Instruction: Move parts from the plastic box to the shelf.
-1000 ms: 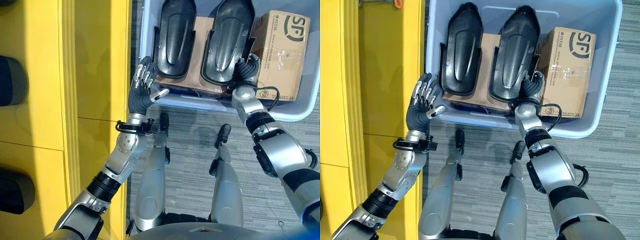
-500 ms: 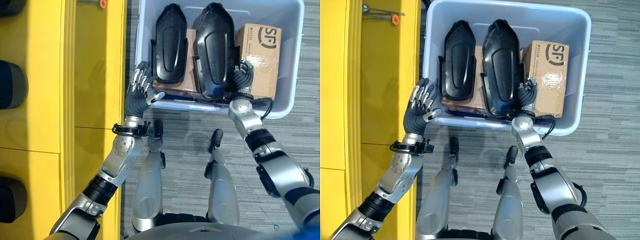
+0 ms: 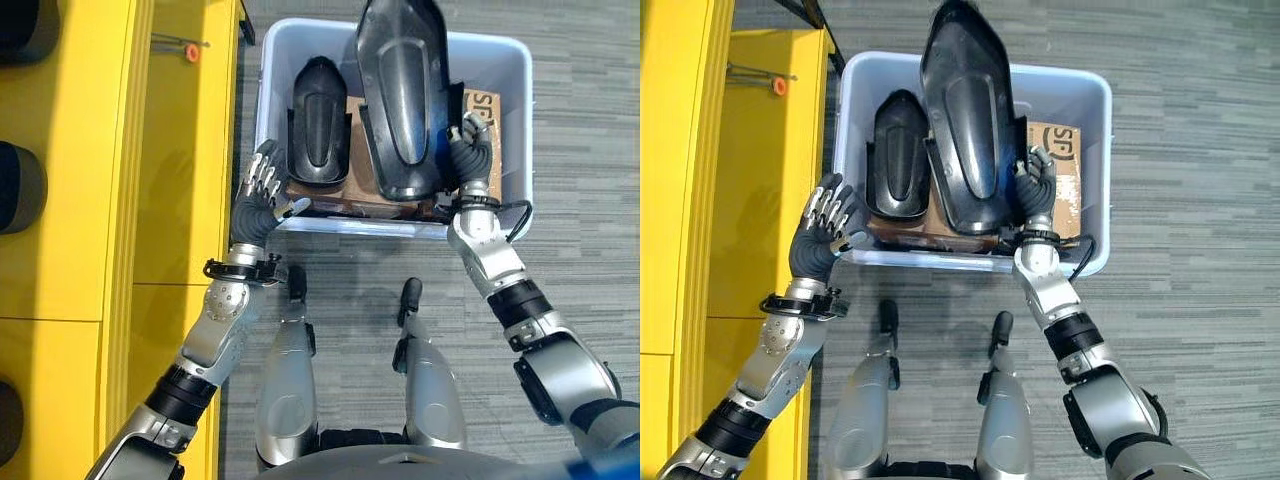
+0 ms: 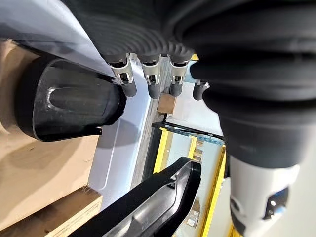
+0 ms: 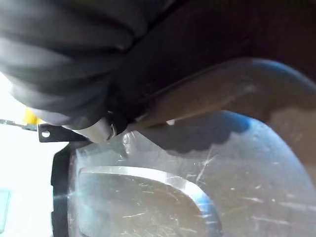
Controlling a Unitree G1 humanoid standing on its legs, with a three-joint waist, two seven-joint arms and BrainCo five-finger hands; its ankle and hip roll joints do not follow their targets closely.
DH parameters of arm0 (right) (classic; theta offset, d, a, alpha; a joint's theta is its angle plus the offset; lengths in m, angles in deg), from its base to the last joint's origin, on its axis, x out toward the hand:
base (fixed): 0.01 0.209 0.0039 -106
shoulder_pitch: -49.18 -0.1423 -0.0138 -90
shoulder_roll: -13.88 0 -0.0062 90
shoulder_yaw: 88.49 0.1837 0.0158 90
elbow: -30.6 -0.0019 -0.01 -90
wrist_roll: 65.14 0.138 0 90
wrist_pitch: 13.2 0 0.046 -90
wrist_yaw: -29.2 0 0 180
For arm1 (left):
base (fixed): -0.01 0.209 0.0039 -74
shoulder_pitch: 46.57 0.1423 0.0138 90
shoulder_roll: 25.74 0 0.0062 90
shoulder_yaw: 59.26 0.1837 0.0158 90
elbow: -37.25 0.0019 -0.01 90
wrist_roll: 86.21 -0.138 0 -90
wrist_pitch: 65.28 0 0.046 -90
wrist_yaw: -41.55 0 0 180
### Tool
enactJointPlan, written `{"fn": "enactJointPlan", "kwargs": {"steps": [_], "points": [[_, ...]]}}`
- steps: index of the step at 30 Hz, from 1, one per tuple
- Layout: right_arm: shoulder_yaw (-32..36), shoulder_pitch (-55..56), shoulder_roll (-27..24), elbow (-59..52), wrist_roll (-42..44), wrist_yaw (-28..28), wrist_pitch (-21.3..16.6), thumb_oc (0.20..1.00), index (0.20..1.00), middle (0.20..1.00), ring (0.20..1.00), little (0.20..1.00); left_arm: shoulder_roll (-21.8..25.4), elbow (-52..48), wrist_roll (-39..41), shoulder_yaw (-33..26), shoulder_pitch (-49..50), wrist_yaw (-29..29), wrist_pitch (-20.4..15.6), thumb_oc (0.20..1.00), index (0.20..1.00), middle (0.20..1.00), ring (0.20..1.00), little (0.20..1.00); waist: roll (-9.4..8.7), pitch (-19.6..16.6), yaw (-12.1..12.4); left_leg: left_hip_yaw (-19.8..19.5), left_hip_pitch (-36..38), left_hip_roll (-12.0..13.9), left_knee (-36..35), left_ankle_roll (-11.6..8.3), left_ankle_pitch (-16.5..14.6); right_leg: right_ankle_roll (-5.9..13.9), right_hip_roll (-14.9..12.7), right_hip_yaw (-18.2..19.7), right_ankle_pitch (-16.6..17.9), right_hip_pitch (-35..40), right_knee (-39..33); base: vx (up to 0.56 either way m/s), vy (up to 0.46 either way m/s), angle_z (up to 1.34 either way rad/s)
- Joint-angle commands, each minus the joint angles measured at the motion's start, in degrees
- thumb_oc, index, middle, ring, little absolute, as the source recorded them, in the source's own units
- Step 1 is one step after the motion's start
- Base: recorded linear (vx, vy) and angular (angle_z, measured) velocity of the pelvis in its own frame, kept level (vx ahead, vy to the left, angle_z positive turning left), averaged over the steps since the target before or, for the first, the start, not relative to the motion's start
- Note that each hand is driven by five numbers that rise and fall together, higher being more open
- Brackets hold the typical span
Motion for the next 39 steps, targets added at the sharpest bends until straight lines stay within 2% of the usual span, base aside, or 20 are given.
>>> {"fn": "enactJointPlan", "kwargs": {"steps": [1,4,5,8,9,12,14,16,17,18,19,21,22,23,24,26,32,33,35,39], "points": [[0.83,3.71,1.03,-5.93,0.28,-2.37,-5.60,0.200,0.200,0.200,0.200,0.200,0.85,-2.92,-1.97,-1.36,3.69,1.42,-1.66,1.000,1.000,1.000,1.000,1.000,1.06,-8.36,0.14,-2.77,1.48,1.31,-0.63,0.79,-2.54,0.22,-0.51,-1.73,-11.98,2.06,8.93,0.00,-0.050,-0.01],[0.48,8.27,2.56,-9.70,3.40,-4.62,-6.29,0.200,0.200,0.200,0.200,0.200,1.15,-2.32,-2.49,-3.30,5.70,1.73,-1.09,1.000,1.000,1.000,1.000,1.000,1.37,-8.93,-0.16,-3.24,4.04,2.49,-0.54,0.43,-2.41,-0.69,0.19,-1.91,-15.31,2.83,13.91,-0.02,-0.107,0.00],[0.34,11.19,2.32,-12.72,3.14,-6.15,-6.27,0.200,0.200,0.200,0.200,0.200,1.27,-1.89,-3.12,-4.67,7.10,1.86,-0.54,1.000,1.000,1.000,1.000,1.000,1.70,-9.33,-0.33,-3.75,5.45,3.28,-0.35,0.19,-2.24,-1.37,0.78,-2.26,-17.72,3.27,17.71,-0.03,-0.170,0.02],[0.17,13.58,2.42,-14.19,3.38,-7.53,-6.21,0.200,0.200,0.200,0.200,0.200,1.43,-1.79,-3.67,-5.22,8.21,2.30,-0.01,1.000,1.000,1.000,1.000,1.000,1.86,-9.41,-0.51,-4.45,6.88,3.90,-0.43,-0.08,-1.79,-2.21,1.29,-2.99,-19.97,4.04,20.99,-0.03,-0.156,0.12],[0.06,15.58,2.59,-16.48,5.43,-8.87,-6.65,0.200,0.200,0.200,0.200,0.200,1.39,-1.56,-4.15,-6.20,9.76,2.76,0.70,1.000,1.000,1.000,1.000,1.000,2.04,-9.47,-0.35,-5.05,8.59,4.94,-0.54,-0.44,-1.22,-3.08,1.92,-3.82,-22.56,4.74,24.55,-0.06,-0.224,0.27],[-0.74,15.91,2.44,-18.05,5.28,-9.87,-6.92,0.200,0.200,0.200,0.200,0.200,1.25,-1.43,-4.68,-7.11,11.18,2.93,1.06,1.000,1.000,1.000,1.000,1.000,2.41,-10.00,-0.21,-5.81,9.64,6.57,-1.61,-0.89,0.49,-4.40,3.37,-4.83,-24.75,4.61,27.75,-0.07,-0.219,0.22],[-2.64,14.19,2.60,-18.04,5.08,-11.11,-7.10,0.200,0.200,0.200,0.200,0.200,0.94,-2.19,-4.90,-8.00,12.96,3.64,1.04,1.000,1.000,1.000,1.000,1.000,2.72,-10.51,0.57,-6.82,10.82,9.00,-4.04,-1.58,3.65,-5.85,5.52,-5.75,-26.80,4.20,30.47,-0.13,-0.305,0.14],[-3.29,13.58,2.95,-18.00,5.38,-11.38,-7.27,0.200,0.200,0.200,0.200,0.200,0.29,-2.14,-4.28,-8.13,13.68,4.08,1.02,1.000,1.000,1.000,1.000,1.000,2.83,-10.77,0.88,-7.33,10.98,9.78,-5.35,-1.79,4.99,-6.38,6.59,-6.30,-27.38,4.01,30.50,-0.09,-0.264,-0.12],[-4.53,12.74,2.28,-17.52,3.25,-12.14,-6.72,0.200,0.200,0.200,0.200,0.200,-0.89,-1.38,-4.03,-8.28,15.31,4.45,1.38,1.000,1.000,1.000,1.000,1.000,2.79,-11.84,1.56,-7.17,11.22,10.85,-7.96,-2.52,8.04,-6.85,7.70,-7.37,-27.62,4.60,29.27,-0.05,-0.185,-0.13],[-4.54,12.72,2.26,-17.51,3.24,-12.13,-6.73,0.200,0.200,0.200,0.200,0.200,-0.92,-1.40,-4.03,-8.28,15.31,4.45,1.39,1.000,1.000,1.000,1.000,1.000,2.99,-11.99,1.54,-7.28,11.02,11.06,-8.07,-2.55,8.23,-6.91,7.93,-7.48,-27.33,4.53,28.98,-0.06,-0.311,0.02],[-4.72,12.87,2.17,-17.16,3.32,-12.34,-6.56,0.200,0.200,0.200,0.200,0.200,-1.60,-1.38,-3.74,-8.14,16.19,4.95,1.73,1.000,1.000,1.000,1.000,1.000,2.61,-13.13,1.61,-4.06,10.64,11.63,-9.56,-2.32,10.20,-7.04,7.84,-9.07,-26.80,5.67,26.11,-0.03,-0.184,0.23],[-4.55,13.34,1.60,-17.08,3.06,-12.18,-6.34,0.200,0.200,0.200,0.200,0.200,-2.00,-0.18,-4.00,-7.42,16.13,5.30,2.17,1.000,1.000,1.000,1.000,1.000,2.35,-14.05,1.61,0.15,9.80,12.06,-10.05,-2.71,12.13,-7.10,7.41,-11.48,-25.59,8.12,21.17,-0.01,-0.203,0.56],[-4.48,13.85,1.01,-17.37,2.89,-12.06,-6.14,0.200,0.200,0.200,0.200,0.200,-2.30,0.30,-3.97,-7.05,15.89,5.33,2.31,1.000,1.000,1.000,1.000,1.000,1.89,-14.33,1.32,2.06,9.71,11.63,-9.71,-3.53,11.81,-7.04,6.70,-12.27,-25.96,9.55,19.66,-0.03,-0.165,0.70],[-4.25,14.52,0.37,-17.68,3.15,-12.18,-5.94,0.200,0.200,0.200,0.200,0.200,-2.38,0.61,-3.97,-6.86,15.77,5.41,2.47,1.000,1.000,1.000,1.000,1.000,1.79,-14.40,1.12,4.23,9.35,11.30,-8.41,-3.54,11.24,-7.21,6.37,-13.70,-24.85,10.39,17.90,-0.01,-0.112,0.82],[-4.24,14.58,0.35,-17.72,3.17,-12.20,-5.92,0.200,0.200,0.200,0.200,0.200,-2.38,0.60,-3.97,-6.84,15.80,5.41,2.48,1.000,1.000,1.000,1.000,1.000,1.76,-14.34,1.04,4.14,9.37,11.22,-8.25,-3.54,11.10,-7.15,6.31,-13.79,-24.84,10.62,17.75,-0.15,-0.106,0.88],[-3.84,16.04,-0.72,-18.38,3.40,-12.89,-5.41,0.200,0.200,0.200,0.200,0.200,-2.87,-0.29,-3.86,-7.59,16.65,5.56,2.27,1.000,1.000,1.000,1.000,1.000,1.45,-15.16,1.28,2.46,11.04,10.24,-1.68,-3.12,6.50,-7.32,5.99,-15.96,-21.99,12.03,12.70,-0.14,-0.065,0.86],[-3.85,16.05,-0.72,-18.39,3.40,-12.89,-5.41,0.200,0.200,0.200,0.200,0.200,-2.87,-0.30,-3.86,-7.60,16.67,5.56,2.28,1.000,1.000,1.000,1.000,1.000,1.48,-15.16,1.22,2.37,10.98,10.26,-1.60,-3.13,6.46,-7.32,6.02,-16.02,-21.96,12.08,12.63,-0.02,0.045,0.36],[-3.06,19.48,-0.20,-18.79,4.82,-14.18,-4.64,0.200,0.200,0.200,0.200,0.200,-4.55,-1.50,-4.65,-7.97,17.37,6.25,2.62,1.000,1.000,1.000,1.000,1.000,1.93,-19.96,0.02,-1.92,20.47,5.89,-0.78,-1.15,-5.46,-5.80,4.39,-20.10,-18.32,13.06,9.57,-0.08,0.364,0.08],[-2.59,20.16,0.04,-18.78,5.39,-14.18,-4.76,0.200,0.200,0.200,0.200,0.200,-5.02,-1.64,-4.45,-8.21,18.24,6.34,2.56,1.000,1.000,1.000,1.000,1.000,2.32,-20.49,-0.15,-0.98,20.43,5.79,-2.12,-1.09,-6.80,-5.06,3.29,-20.23,-17.42,13.01,9.87,-0.05,0.374,1.17],[-1.56,20.97,-0.02,-18.20,5.16,-14.46,-3.97,0.200,0.200,0.200,0.200,0.200,-4.37,-1.40,-4.79,-8.46,17.56,6.67,2.48,1.000,1.000,1.000,1.000,1.000,2.19,-21.01,0.81,-0.81,20.32,2.71,-4.00,-0.48,-8.30,-2.68,-0.35,-23.26,-13.65,14.31,8.26,-0.04,0.280,0.55]]}}
